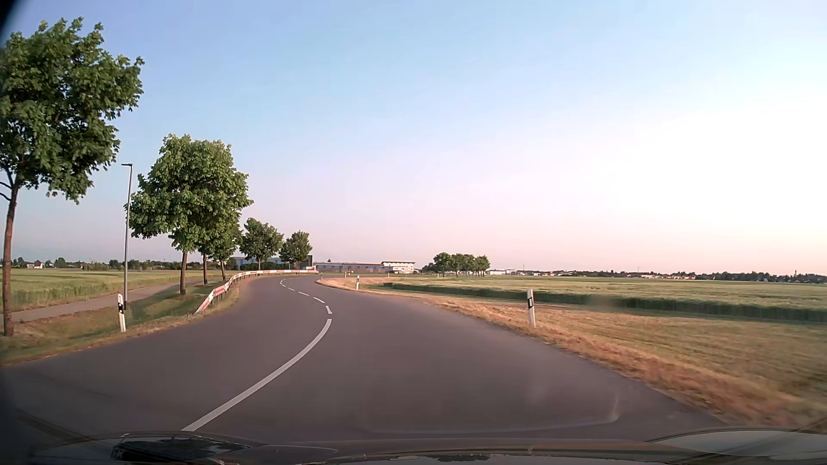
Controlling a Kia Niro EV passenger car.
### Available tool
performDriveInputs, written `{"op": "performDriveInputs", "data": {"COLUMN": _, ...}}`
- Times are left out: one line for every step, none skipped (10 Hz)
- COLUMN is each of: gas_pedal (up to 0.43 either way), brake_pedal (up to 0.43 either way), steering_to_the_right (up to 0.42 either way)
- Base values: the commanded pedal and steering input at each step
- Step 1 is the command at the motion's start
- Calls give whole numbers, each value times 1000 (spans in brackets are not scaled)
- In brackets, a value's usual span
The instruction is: Follow the waypoints while adhering to traffic rules and regulations
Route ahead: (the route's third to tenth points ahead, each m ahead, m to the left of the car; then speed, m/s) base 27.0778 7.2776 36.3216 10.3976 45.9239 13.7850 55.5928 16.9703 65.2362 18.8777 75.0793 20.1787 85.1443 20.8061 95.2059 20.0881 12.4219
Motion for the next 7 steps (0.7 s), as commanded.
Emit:
{"op": "performDriveInputs", "data": {"gas_pedal": 421, "brake_pedal": 18, "steering_to_the_right": -80}}
{"op": "performDriveInputs", "data": {"gas_pedal": 421, "brake_pedal": 18, "steering_to_the_right": -80}}
{"op": "performDriveInputs", "data": {"gas_pedal": 421, "brake_pedal": 18, "steering_to_the_right": -79}}
{"op": "performDriveInputs", "data": {"gas_pedal": 421, "brake_pedal": 18, "steering_to_the_right": -79}}
{"op": "performDriveInputs", "data": {"gas_pedal": 421, "brake_pedal": 18, "steering_to_the_right": -77}}
{"op": "performDriveInputs", "data": {"gas_pedal": 421, "brake_pedal": 18, "steering_to_the_right": -77}}
{"op": "performDriveInputs", "data": {"gas_pedal": 421, "brake_pedal": 18, "steering_to_the_right": -77}}
